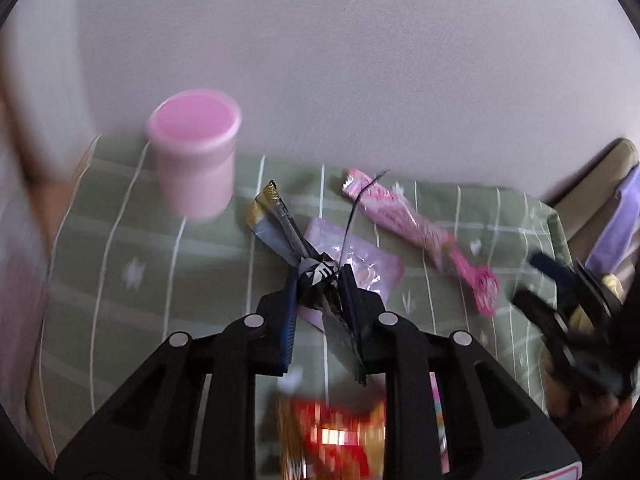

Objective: Collect trash
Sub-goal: 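Grasp the dark foil wrapper with the left tool while the right tool grasps the pink candy stick pack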

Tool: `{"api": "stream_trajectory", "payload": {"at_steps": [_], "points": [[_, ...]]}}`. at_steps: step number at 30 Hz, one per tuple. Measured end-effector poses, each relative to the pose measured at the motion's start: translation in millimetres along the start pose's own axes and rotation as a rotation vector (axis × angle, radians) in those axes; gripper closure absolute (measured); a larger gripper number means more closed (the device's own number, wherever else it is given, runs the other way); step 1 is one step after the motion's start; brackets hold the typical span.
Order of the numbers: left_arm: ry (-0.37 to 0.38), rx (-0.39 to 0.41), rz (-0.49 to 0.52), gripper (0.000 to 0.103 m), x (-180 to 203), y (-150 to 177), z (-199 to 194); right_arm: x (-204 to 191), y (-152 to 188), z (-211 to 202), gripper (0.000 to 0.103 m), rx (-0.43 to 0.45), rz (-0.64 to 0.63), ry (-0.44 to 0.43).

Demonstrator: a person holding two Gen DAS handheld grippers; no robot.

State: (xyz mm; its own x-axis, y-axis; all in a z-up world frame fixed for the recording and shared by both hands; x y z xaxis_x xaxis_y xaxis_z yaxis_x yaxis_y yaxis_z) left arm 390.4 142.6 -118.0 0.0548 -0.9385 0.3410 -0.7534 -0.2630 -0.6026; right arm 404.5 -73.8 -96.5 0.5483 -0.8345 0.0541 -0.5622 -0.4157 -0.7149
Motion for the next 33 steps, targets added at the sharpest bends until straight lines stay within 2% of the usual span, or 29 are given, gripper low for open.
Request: {"api": "stream_trajectory", "payload": {"at_steps": [4,6,8,12,14,16,19,28,30,32,33], "points": [[-0.039,-0.03,0.042,0.083,6.4,20.2,-12.2,-19.9,-15.2,37.6,0.048,-0.052,-0.089,-0.051],[-0.052,-0.028,0.053,0.082,7.5,26.5,-16.7,-25.8,-18.4,59.1,0.053,-0.088,-0.138,-0.057],[-0.04,-0.03,0.046,0.082,6.5,29.1,-19.2,-27.5,-19.4,75.6,0.054,-0.118,-0.164,-0.054],[-0.053,-0.009,0.055,0.08,3.4,27.8,-25.4,-26.0,-21.2,96.6,0.059,-0.157,-0.173,-0.079],[-0.053,0.0,0.048,0.079,1.0,28.6,-29.3,-25.0,-22.7,96.3,0.068,-0.167,-0.159,-0.101],[-0.055,0.007,0.045,0.079,-0.2,31.2,-33.5,-24.2,-23.1,91.7,0.079,-0.166,-0.144,-0.116],[-0.057,0.015,0.044,0.077,-1.9,34.5,-39.2,-23.6,-20.8,78.3,0.085,-0.153,-0.114,-0.122],[-0.028,0.029,0.061,0.075,5.4,37.7,-51.1,-8.8,-4.9,15.4,0.087,-0.079,0.043,-0.096],[0.024,0.037,0.058,0.074,7.7,38.7,-55.8,-3.6,-0.6,-3.9,0.087,-0.058,0.068,-0.077],[0.123,0.051,0.043,0.061,8.0,36.6,-62.6,0.8,3.4,-17.0,0.087,-0.048,0.079,-0.058],[0.166,0.063,0.035,0.059,7.2,36.6,-67.8,3.2,6.7,-24.9,0.087,-0.04,0.089,-0.048]]}}
Point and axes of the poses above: each gripper's, at about its wrist camera, not at the fingertips, and z roughly the way its jaws point, x to its right, y to its underside, the point moved 1 cm from there along z, roughly the way its jaws point, and after that the axes turned 8 degrees about x, right-handed, at the moved point
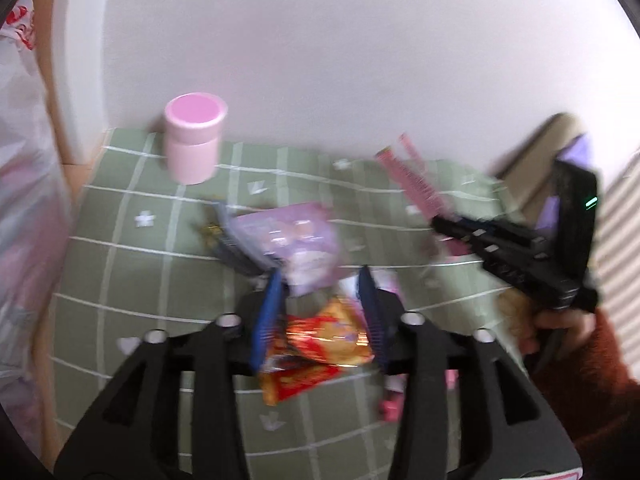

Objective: Collect trash
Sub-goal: 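Carry the foil wrapper and pink candy stick pack with both tools to the yellow bag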

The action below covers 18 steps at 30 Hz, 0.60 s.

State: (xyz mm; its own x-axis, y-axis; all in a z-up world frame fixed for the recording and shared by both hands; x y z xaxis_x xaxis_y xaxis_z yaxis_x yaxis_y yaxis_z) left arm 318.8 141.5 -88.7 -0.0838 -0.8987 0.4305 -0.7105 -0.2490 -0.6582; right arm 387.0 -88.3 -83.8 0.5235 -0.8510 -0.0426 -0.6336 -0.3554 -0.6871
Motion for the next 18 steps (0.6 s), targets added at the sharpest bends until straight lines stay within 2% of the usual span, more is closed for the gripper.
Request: {"api": "stream_trajectory", "payload": {"at_steps": [2,5,8,10,12,14,15,16,17,18], "points": [[0.039,0.024,-0.01,0.054,-2.1,-1.1,-8.7,4.6,6.3,-10.2,0.087,0.01,0.019,0.008],[0.03,0.043,0.0,0.048,0.5,0.2,-20.6,10.3,21.2,-22.8,0.087,0.015,0.042,0.033],[-0.051,0.041,0.035,0.048,0.1,-3.6,-22.1,17.7,35.7,-34.6,0.087,0.023,0.08,0.041],[-0.103,0.013,0.033,0.048,-4.5,-7.1,-9.7,20.3,42.8,-41.7,0.087,0.028,0.098,0.045],[-0.119,-0.022,0.026,0.048,-6.6,-8.7,4.0,18.3,48.0,-51.1,0.087,0.039,0.096,0.058],[-0.137,-0.059,0.051,0.048,-5.6,-7.8,21.2,16.4,51.4,-60.4,0.087,0.052,0.1,0.056],[-0.175,-0.079,0.082,0.048,-2.9,-6.3,34.4,15.2,52.7,-65.8,0.087,0.06,0.103,0.052],[-0.2,-0.094,0.093,0.051,-2.2,-5.6,43.4,13.6,53.8,-69.0,0.087,0.064,0.102,0.05],[-0.22,-0.112,0.097,0.068,-2.5,-4.8,50.5,10.3,54.9,-73.3,0.087,0.071,0.1,0.051],[-0.231,-0.135,0.089,0.078,-5.1,-3.8,58.1,9.1,55.8,-80.4,0.087,0.079,0.097,0.051]]}}
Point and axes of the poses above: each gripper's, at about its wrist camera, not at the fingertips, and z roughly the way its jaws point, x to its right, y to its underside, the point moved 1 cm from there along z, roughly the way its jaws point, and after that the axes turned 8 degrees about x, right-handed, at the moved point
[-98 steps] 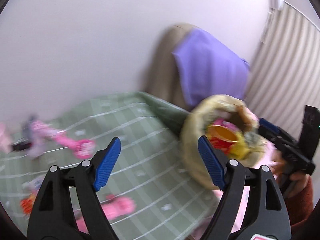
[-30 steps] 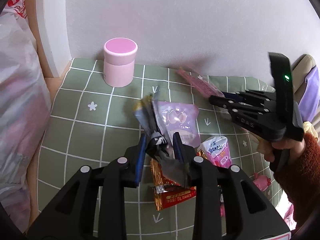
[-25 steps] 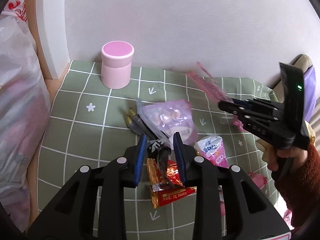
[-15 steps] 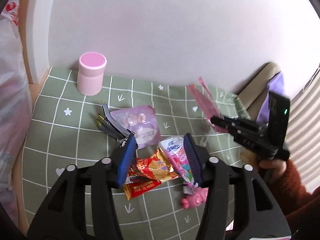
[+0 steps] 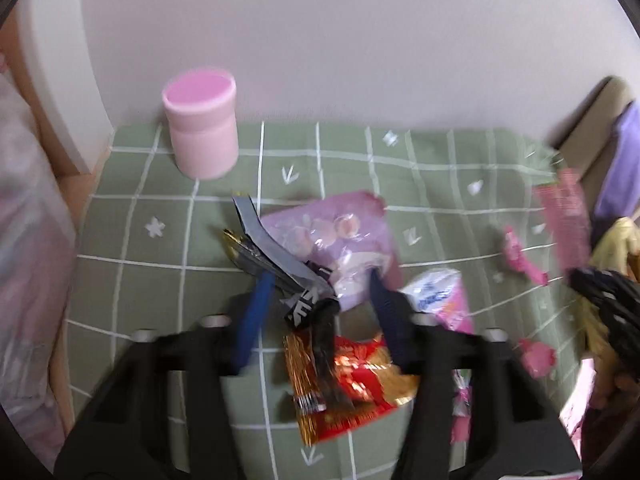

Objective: Collect trash
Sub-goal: 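Carry the foil wrapper and pink candy stick pack with both tools to the yellow bag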

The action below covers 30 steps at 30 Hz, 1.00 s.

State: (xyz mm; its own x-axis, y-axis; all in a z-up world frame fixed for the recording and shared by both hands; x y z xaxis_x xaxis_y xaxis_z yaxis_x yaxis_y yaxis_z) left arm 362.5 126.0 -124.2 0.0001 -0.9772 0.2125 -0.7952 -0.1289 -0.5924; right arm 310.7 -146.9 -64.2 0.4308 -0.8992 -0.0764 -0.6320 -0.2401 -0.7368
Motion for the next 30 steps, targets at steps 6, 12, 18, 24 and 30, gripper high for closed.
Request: {"api": "stream_trajectory", "payload": {"at_steps": [6,12,18,24,30], "points": [[0.016,0.058,-0.034,0.085,7.6,-0.5,-32.9,0.5,4.3,-38.9,0.087,0.061,-0.001,0.008],[0.088,0.228,-0.001,0.085,46.4,-11.5,-101.4,19.2,6.2,-89.1,0.087,0.155,0.021,0.041],[0.234,0.375,0.156,0.085,127.3,-24.5,-154.7,34.9,3.5,-158.2,0.087,0.284,0.0,0.139],[0.429,0.368,0.289,0.085,209.6,-24.5,-165.4,64.6,18.1,-222.7,0.087,0.353,0.032,0.293],[0.594,0.306,0.4,0.085,282.2,-14.6,-160.5,107.4,46.6,-275.9,0.087,0.378,0.163,0.431]]}}
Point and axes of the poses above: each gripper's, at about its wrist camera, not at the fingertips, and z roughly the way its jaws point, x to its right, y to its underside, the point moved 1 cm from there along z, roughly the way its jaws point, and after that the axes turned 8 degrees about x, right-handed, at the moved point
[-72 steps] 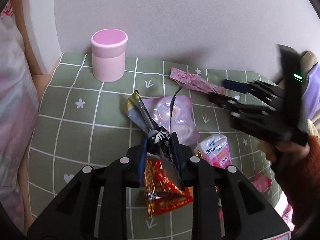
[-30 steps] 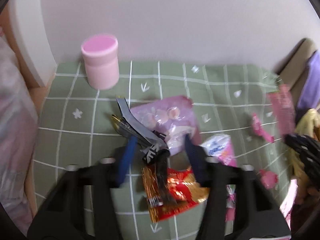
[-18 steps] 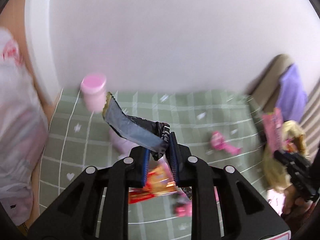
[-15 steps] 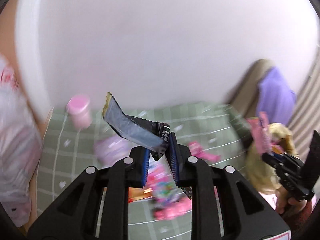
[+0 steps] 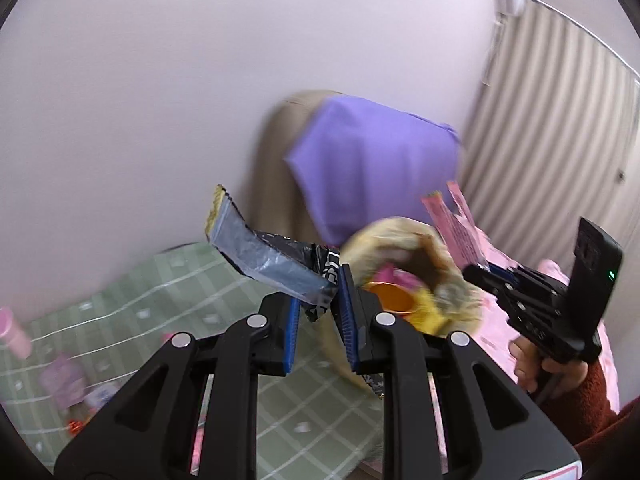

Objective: Collect trash
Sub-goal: 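Carry the foil wrapper and pink candy stick pack with both tools to the yellow bag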

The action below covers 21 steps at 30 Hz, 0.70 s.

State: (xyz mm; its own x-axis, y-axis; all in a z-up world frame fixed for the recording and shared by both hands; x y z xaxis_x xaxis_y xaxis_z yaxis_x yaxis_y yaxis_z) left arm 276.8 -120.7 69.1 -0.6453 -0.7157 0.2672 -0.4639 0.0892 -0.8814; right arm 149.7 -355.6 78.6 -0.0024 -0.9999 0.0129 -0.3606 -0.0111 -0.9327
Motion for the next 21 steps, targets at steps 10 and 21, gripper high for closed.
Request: {"api": "stream_trajectory", "payload": {"at_steps": [10,21], "points": [[0.214,-0.19,0.067,0.085,65.6,20.6,83.5,56.9,17.7,-26.4,0.087,-0.043,0.106,0.159],[0.122,-0.379,0.248,0.085,87.4,61.0,177.7,66.1,20.3,-20.2,0.087,-0.058,0.117,0.196]]}}
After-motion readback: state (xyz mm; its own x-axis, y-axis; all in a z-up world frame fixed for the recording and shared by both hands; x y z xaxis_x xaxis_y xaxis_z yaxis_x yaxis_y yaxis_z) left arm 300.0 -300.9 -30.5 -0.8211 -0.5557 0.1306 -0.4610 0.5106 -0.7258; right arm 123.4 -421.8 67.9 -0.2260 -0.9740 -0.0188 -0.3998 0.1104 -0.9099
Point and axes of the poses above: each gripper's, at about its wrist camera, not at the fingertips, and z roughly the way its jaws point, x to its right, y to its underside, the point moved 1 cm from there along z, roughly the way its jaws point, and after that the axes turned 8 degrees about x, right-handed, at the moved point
